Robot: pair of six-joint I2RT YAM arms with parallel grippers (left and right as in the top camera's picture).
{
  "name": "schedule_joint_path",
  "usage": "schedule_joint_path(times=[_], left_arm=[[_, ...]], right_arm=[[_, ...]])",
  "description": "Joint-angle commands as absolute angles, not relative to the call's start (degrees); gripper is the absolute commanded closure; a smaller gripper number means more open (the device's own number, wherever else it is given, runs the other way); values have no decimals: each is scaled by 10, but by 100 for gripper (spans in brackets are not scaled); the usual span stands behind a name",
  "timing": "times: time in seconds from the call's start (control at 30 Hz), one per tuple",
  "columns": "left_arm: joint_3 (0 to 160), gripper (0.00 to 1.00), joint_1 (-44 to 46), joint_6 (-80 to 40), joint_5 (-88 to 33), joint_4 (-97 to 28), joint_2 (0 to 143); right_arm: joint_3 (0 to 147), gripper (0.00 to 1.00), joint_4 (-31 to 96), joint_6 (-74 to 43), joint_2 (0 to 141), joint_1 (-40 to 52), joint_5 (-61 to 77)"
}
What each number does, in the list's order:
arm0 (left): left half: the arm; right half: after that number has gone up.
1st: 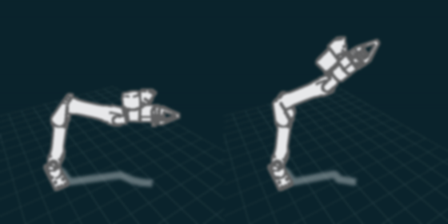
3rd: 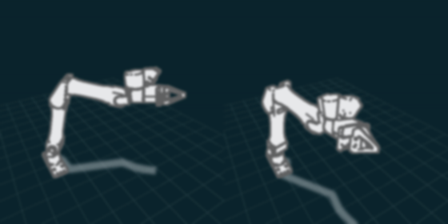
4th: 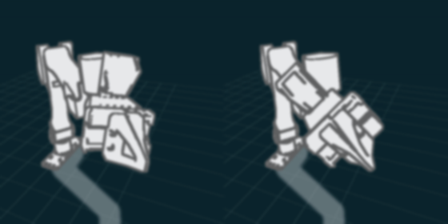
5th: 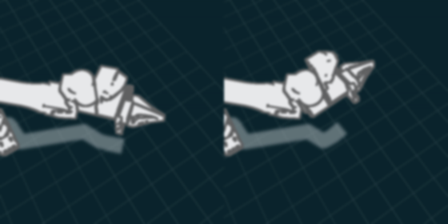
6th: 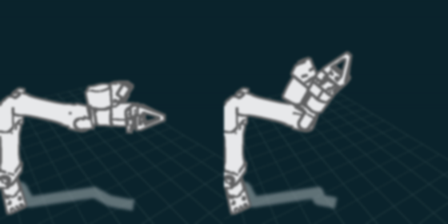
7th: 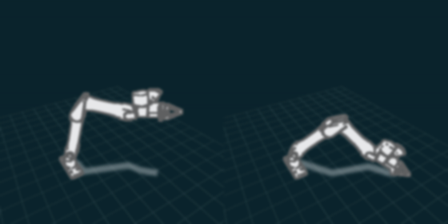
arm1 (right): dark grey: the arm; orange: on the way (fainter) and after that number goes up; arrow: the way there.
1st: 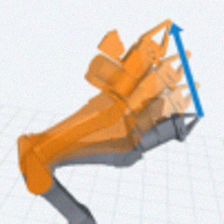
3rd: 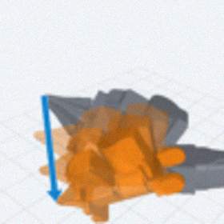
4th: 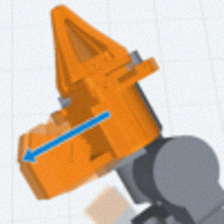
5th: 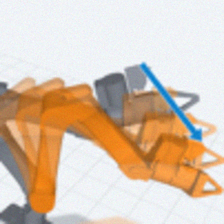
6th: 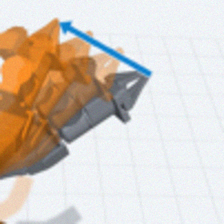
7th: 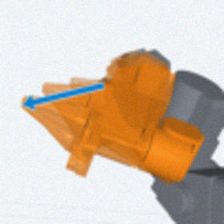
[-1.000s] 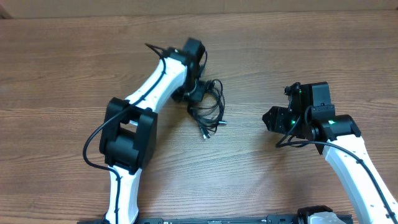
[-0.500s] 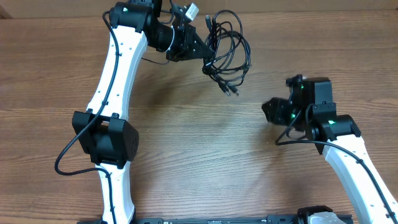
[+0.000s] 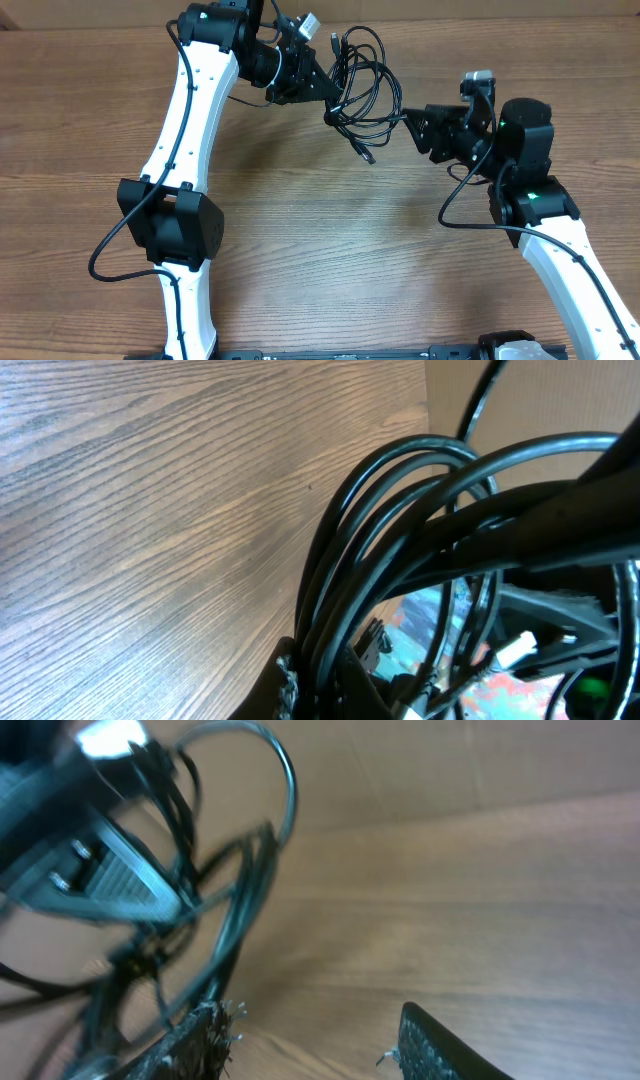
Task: Untangle cables
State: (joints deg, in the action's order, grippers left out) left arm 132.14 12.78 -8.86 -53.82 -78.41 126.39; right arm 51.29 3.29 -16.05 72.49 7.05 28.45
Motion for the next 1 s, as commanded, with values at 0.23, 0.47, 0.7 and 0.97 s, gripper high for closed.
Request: schedule_joint_path(times=[0.23, 0.47, 0.7, 0.97], left_arm=[[1333, 96, 133, -95, -558, -774, 1256], [1333, 96, 136, -95, -601, -774, 1256], [1333, 96, 142, -94, -611, -775, 1255], [1355, 96, 106, -39, -583, -837, 1236]], right_arm=[[524, 47, -84, -369, 721, 75, 296], [524, 47, -90, -377, 749, 102, 281], [524, 89, -137, -377, 795, 158, 249], [524, 96, -96, -362, 785, 96, 201]])
